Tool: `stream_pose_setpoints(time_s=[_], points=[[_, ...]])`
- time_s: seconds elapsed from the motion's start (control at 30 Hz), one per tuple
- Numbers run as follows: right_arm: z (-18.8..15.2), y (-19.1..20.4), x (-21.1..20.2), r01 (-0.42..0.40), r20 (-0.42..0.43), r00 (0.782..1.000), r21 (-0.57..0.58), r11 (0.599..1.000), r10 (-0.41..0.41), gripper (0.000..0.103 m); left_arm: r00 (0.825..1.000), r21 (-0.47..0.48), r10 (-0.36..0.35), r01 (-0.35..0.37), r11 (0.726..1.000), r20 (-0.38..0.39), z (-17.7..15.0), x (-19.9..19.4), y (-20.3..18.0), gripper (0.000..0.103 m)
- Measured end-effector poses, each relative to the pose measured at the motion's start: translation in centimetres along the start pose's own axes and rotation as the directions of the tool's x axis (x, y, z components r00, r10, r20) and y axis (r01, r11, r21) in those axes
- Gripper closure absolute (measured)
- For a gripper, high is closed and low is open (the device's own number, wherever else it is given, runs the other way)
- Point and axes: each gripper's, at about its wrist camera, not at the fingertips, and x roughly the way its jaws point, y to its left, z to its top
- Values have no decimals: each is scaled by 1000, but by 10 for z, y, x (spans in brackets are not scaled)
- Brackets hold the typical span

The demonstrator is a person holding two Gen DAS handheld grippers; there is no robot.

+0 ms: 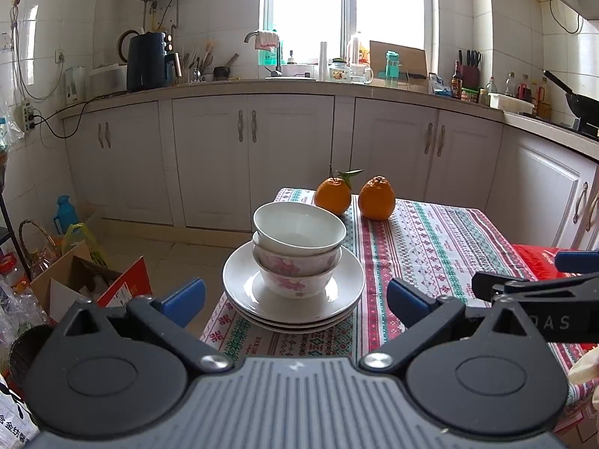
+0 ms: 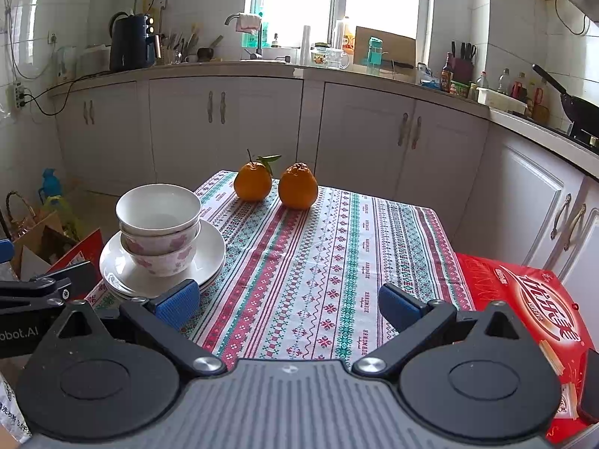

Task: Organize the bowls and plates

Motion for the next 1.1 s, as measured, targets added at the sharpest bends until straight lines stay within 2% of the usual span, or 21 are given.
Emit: stream_pose_setpoints(time_s=[1.1], points=[[-2,2,-1,17,6,1000,0,1000,-17,0,1000,0,9,-9,1000,0,-1,-4,-2,1]])
